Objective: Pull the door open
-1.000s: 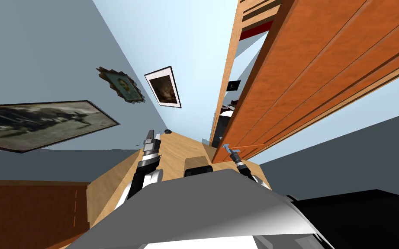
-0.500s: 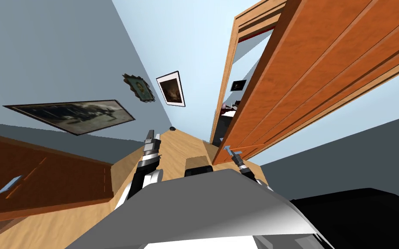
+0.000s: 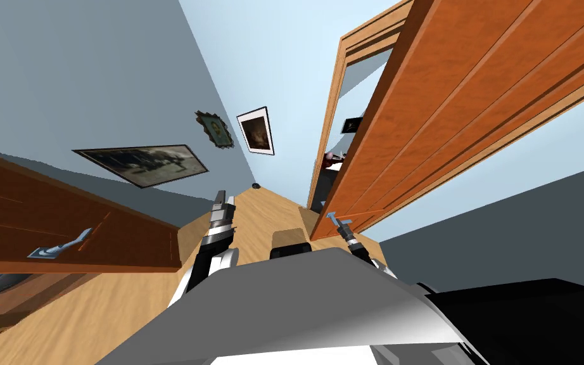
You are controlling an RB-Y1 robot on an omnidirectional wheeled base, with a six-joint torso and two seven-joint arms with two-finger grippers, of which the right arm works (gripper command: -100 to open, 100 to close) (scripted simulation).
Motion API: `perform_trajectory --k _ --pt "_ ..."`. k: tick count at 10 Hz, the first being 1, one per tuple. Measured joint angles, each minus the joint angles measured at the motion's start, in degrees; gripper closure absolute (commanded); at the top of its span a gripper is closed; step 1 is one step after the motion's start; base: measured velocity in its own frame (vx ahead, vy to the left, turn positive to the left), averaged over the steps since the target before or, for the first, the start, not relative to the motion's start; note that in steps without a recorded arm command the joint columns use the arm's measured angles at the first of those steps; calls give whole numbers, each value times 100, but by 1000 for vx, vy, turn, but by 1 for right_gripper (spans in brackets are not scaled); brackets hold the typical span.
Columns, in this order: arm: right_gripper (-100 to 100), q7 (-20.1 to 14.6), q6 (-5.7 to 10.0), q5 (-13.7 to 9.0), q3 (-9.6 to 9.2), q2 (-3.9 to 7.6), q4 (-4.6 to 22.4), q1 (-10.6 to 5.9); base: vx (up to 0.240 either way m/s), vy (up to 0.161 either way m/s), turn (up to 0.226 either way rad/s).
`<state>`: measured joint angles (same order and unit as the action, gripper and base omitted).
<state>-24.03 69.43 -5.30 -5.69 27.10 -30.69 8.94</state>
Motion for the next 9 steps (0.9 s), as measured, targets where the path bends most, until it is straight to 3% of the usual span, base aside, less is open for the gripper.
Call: perform_trajectory --k 4,5,9 --pt "100 79 -268 96 78 -127 98 -344 -217 -70 113" --pt "100 113 -418 119 101 -168 -45 -348 -135 -59 55" --pt "100 182 -525 207 164 -304 361 -857 -184 -68 116"
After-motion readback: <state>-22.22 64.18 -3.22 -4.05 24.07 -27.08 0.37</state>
